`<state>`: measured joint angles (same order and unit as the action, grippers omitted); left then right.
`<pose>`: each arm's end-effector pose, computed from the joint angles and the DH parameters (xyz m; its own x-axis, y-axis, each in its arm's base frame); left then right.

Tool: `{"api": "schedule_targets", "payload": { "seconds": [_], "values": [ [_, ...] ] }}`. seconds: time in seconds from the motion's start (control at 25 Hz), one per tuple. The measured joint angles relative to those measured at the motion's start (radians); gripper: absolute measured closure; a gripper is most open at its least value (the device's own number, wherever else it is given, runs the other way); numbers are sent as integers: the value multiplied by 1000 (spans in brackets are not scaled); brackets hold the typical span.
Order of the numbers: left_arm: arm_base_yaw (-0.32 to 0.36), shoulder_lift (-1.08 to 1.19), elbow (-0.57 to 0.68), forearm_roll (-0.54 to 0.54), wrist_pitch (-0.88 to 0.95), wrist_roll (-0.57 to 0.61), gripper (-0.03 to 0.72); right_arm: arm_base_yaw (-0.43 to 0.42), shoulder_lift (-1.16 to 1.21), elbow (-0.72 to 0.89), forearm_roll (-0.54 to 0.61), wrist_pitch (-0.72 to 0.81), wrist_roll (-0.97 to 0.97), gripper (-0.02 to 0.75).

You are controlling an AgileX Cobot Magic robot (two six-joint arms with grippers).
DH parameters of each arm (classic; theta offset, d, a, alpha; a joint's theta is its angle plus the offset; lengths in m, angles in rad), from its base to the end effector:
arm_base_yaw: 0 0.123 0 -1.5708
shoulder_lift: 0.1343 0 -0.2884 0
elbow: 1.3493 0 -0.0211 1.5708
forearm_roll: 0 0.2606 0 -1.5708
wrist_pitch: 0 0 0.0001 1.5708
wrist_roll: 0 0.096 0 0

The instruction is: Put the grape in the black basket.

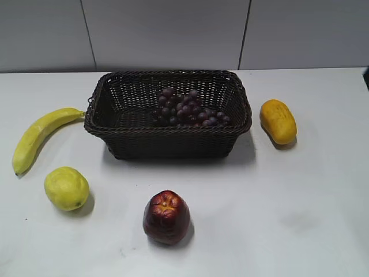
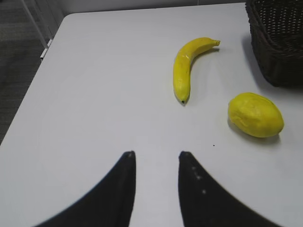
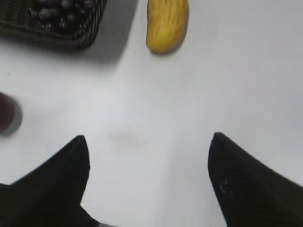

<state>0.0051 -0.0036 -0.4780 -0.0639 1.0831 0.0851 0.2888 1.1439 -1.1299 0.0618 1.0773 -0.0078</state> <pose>0.0057 -0.0054 0.2716 -0.4880 0.0525 -0.8713 0.0710 0.9973 0.0203 0.2157 0.0695 0.3584 -0.8149 -0.2197 -0.5364 -0.2950 0.9538 0.0574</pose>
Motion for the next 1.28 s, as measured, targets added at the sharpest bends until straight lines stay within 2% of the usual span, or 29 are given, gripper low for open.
{"api": "schedule_targets", "payload": {
  "seconds": [0.24, 0.68, 0.8, 1.28],
  "values": [
    [0, 0, 0, 0, 0, 0, 456, 0, -272, 278, 1, -20, 8, 148],
    [0, 0, 0, 0, 0, 0, 456, 0, -725, 511, -48, 29, 8, 148],
    [0, 0, 0, 0, 0, 0, 456, 0, -784, 578, -49, 34, -1, 148],
    [0, 0, 0, 0, 0, 0, 456, 0, -806, 620, -52, -35, -8, 148]
  ]
}}
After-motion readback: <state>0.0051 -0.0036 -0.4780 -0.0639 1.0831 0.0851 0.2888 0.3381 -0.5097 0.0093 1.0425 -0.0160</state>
